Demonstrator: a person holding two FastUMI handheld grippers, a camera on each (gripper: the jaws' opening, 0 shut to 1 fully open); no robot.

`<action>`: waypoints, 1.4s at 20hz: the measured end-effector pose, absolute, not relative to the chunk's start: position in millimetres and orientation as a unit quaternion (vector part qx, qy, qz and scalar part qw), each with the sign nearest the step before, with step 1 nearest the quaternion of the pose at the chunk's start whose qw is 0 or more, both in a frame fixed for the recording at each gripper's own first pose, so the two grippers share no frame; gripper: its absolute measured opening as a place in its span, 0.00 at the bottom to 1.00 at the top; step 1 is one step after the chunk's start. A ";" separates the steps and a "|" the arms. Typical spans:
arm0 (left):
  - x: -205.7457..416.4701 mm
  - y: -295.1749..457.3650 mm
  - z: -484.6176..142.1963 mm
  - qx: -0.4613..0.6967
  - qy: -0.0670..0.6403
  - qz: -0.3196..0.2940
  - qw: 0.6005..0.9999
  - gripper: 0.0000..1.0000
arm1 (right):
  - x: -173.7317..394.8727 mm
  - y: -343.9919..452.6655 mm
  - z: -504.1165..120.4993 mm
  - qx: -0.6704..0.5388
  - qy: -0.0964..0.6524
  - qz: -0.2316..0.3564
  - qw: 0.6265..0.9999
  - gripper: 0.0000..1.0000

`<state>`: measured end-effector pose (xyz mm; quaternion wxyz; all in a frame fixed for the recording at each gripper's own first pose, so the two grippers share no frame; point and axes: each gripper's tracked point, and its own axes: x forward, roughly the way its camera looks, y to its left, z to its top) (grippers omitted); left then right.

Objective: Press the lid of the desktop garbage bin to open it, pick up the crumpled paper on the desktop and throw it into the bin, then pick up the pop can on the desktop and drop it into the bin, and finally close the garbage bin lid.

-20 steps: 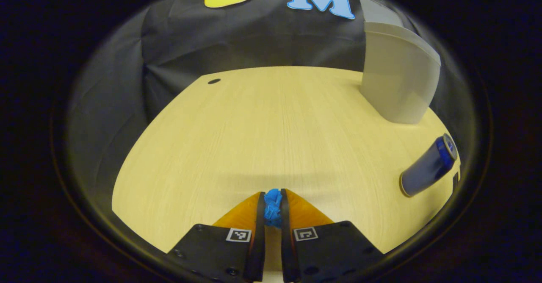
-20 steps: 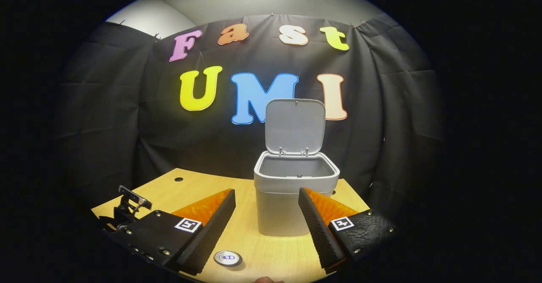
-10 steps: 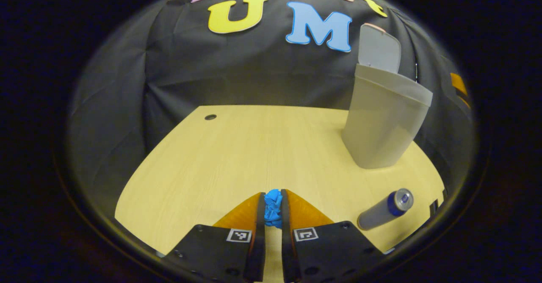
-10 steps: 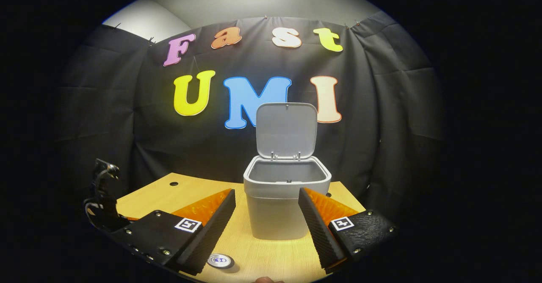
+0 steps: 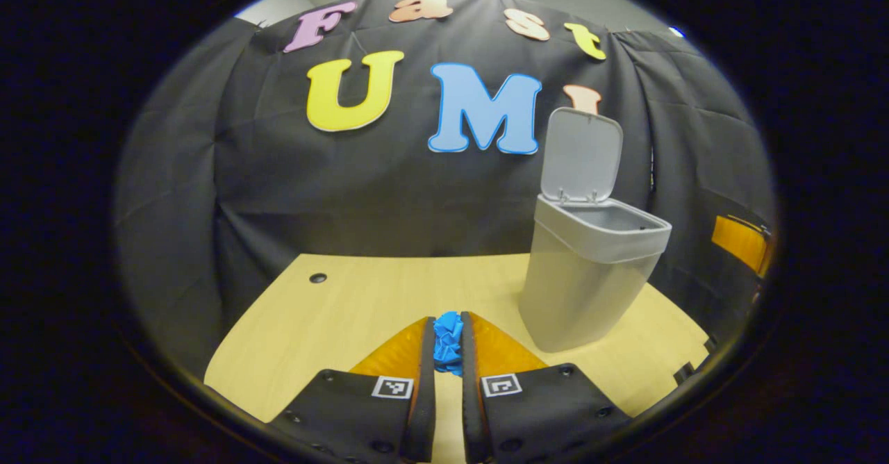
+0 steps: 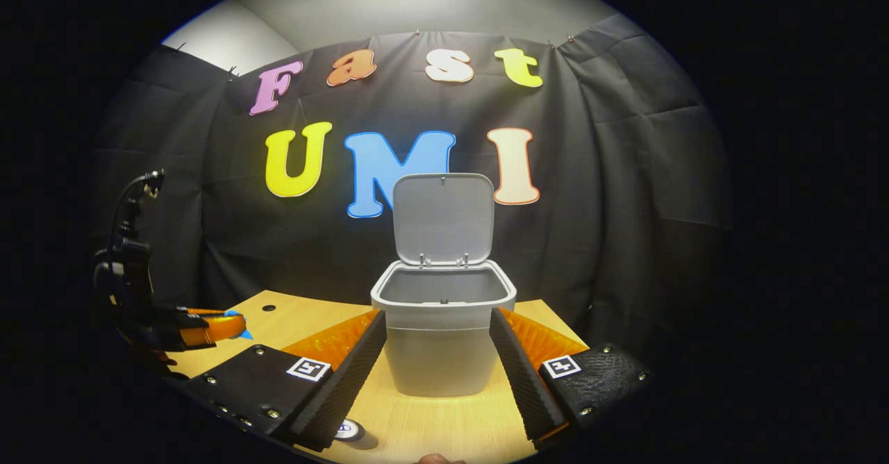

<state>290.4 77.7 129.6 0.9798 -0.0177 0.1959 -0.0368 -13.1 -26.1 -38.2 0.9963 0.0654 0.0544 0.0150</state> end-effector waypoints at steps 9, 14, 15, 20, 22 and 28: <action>353.4 -12.7 202.4 -0.013 0.108 -0.107 0.988 0.24 | -25.3 -71.4 -43.6 0.065 0.057 -0.043 0.995 0.95; 384.3 -68.0 213.9 -0.021 0.087 -0.150 0.985 0.22 | -32.1 -92.0 -47.1 0.060 0.060 -0.072 0.994 0.95; 388.6 -78.0 213.6 -0.025 0.086 -0.158 0.983 0.22 | -34.1 -95.9 -47.8 0.059 0.060 -0.078 0.993 0.95; 416.1 -113.9 207.5 -0.023 0.082 -0.185 0.979 0.21 | -42.3 -113.7 -51.4 0.055 0.066 -0.107 0.990 0.95; 425.6 -128.2 204.9 -0.023 0.080 -0.196 0.977 0.21 | -47.7 -119.9 -54.0 0.056 0.070 -0.119 0.989 0.95; 452.6 -159.6 173.0 -0.002 0.105 -0.218 0.970 0.24 | -54.1 -128.2 -59.9 0.057 0.083 -0.146 0.984 0.95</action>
